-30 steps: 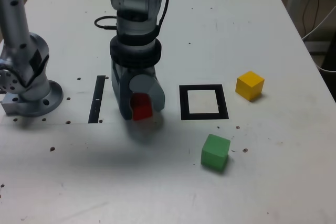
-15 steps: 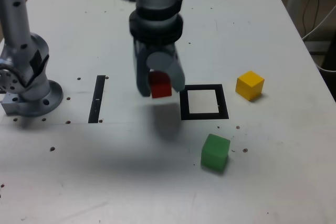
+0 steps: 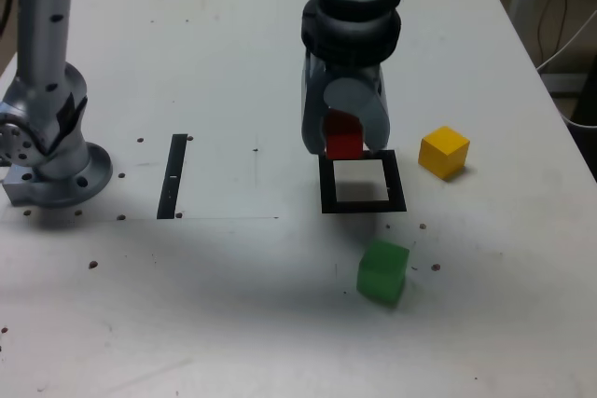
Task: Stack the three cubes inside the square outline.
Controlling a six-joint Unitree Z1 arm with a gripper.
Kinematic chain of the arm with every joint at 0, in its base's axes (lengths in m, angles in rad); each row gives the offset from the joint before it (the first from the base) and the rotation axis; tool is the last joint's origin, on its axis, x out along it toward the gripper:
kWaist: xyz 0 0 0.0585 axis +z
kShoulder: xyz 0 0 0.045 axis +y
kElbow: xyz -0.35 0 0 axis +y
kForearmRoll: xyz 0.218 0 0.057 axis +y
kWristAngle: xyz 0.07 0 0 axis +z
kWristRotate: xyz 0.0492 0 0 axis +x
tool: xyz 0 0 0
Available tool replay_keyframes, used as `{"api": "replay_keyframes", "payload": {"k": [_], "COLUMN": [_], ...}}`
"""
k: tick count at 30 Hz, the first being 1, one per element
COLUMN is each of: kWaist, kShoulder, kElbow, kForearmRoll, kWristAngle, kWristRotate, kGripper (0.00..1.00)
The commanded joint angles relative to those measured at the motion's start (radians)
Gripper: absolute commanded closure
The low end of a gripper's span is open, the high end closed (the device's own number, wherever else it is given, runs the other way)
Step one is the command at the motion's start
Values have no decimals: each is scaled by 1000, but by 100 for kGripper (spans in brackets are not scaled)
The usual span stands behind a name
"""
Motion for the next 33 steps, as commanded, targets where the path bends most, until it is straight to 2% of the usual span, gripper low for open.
{"api": "replay_keyframes", "payload": {"k": [1, 9, 30, 33], "kWaist": [4, 26, 62, 67], "kShoulder": [18, 93, 138, 141], "kElbow": [-2, -12, 18, 19], "kForearmRoll": [-1, -17, -83, -88], "kWristAngle": [-10, -58, -63, -64], "kWristRotate": [10, 83, 128, 135], "kGripper": [71, 71, 70, 67]}}
